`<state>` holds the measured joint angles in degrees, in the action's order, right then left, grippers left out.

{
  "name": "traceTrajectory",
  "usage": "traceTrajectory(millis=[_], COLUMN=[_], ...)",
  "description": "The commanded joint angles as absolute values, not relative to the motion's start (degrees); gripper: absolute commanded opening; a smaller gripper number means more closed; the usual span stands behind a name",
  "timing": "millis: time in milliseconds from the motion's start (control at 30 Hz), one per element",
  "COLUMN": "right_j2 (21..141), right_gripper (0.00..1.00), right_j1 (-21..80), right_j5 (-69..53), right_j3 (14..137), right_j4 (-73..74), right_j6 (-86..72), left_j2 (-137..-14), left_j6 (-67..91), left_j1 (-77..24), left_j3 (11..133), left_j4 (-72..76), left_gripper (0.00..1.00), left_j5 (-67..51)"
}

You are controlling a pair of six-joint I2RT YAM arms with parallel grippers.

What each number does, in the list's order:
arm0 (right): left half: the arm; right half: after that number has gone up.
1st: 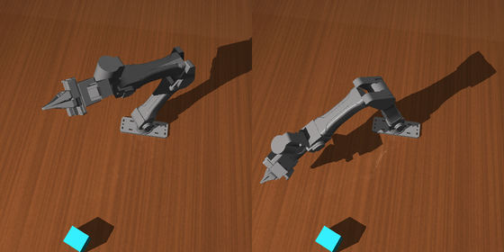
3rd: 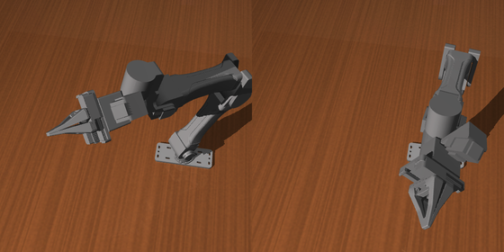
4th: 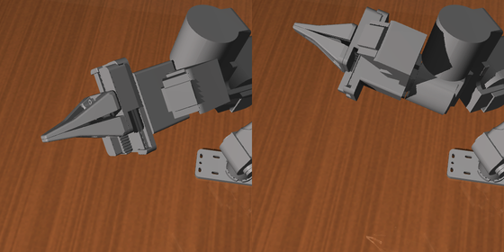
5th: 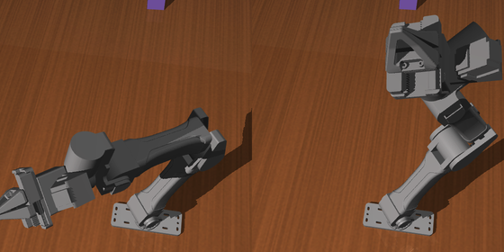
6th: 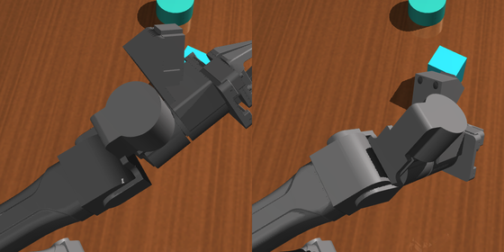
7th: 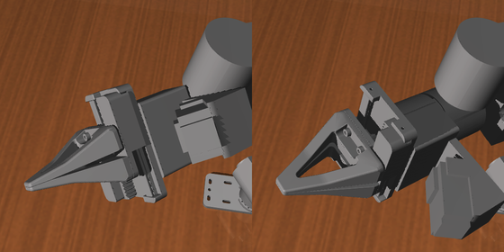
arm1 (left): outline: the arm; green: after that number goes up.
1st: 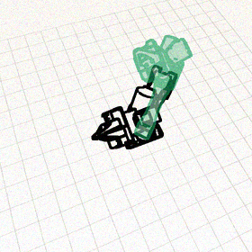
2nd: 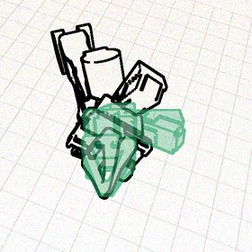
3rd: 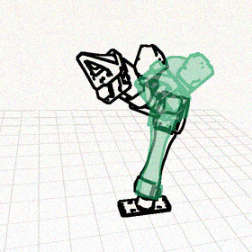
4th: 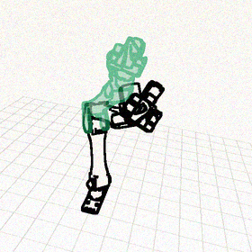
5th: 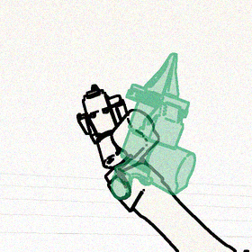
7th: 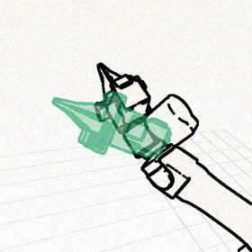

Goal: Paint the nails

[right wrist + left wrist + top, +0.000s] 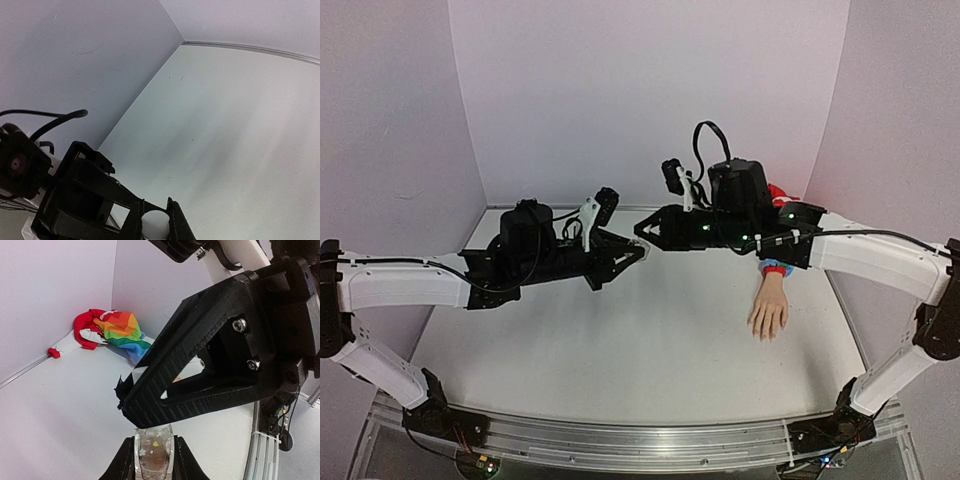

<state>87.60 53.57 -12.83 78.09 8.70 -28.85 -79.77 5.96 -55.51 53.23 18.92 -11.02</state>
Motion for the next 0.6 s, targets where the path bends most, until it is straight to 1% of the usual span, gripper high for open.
traceTrajectory(millis=[0,67,100,133,167,200,233,267,300,333,400,500,567], right_j2=[85.68,85.24,85.14,84.95,84.62,84.02,83.35,82.62,81.81,80.92,79.71,79.51,80.28], right_gripper=[0.0,0.0,0.0,0.02,0.07,0.14,0.25,0.42,0.55,0.63,0.67,0.7,0.7], right_j1=[54.05,54.02,54.02,54.02,53.89,53.58,53.18,52.89,52.9,52.81,52.19,51.93,51.94], right_j5=[-35.53,-44.65,-47.38,-48.81,-48.75,-48.08,-46.92,-44.22,-40.09,-35.36,-28.56,-23.58,-23.11], right_j3=[76.37,75.22,74.93,74.67,74.2,73.6,73.1,72.75,72.47,72.37,73.09,74.61,75.72], right_j4=[3.23,2.56,2.64,2.86,3.14,3.17,3.17,3.18,3.26,3.62,6.78,11.77,14.16], right_j6=[-17.32,-12.98,-12.19,-11.79,-11.85,-12.38,-13.24,-14.41,-15.89,-17.75,-20.72,-23.03,-23.97], left_j2=[-77.54,-77.29,-77.09,-76.96,-76.72,-76.45,-76.2,-75.97,-75.83,-75.71,-75.56,-75.43,-75.01], left_j6=[7.63,12.09,14.81,16.22,16.61,16.06,14.72,12.97,11.55,9.79,6.29,1.71,-1.26], left_j1=[-53.5,-51.45,-50.82,-50.36,-50.08,-49.94,-49.92,-49.93,-49.95,-49.95,-50.09,-50.66,-51.17], left_j3=[55.09,53.59,52.98,52.55,52.46,52.67,53.02,53.36,53.77,54.15,55.04,56.21,56.38], left_j4=[22.73,28.01,30.37,31.84,32.0,30.71,28.43,26.26,24.12,21.61,16.65,10.89,8.9], left_gripper=[0.0,0.0,0.0,0.0,0.0,0.0,0.0,0.0,0.0,0.0,0.0,0.0,0.0], left_j5=[-33.17,-44.53,-47.76,-49.81,-50.6,-50.27,-49.31,-47.89,-45.48,-42.49,-35.81,-27.38,-24.86])
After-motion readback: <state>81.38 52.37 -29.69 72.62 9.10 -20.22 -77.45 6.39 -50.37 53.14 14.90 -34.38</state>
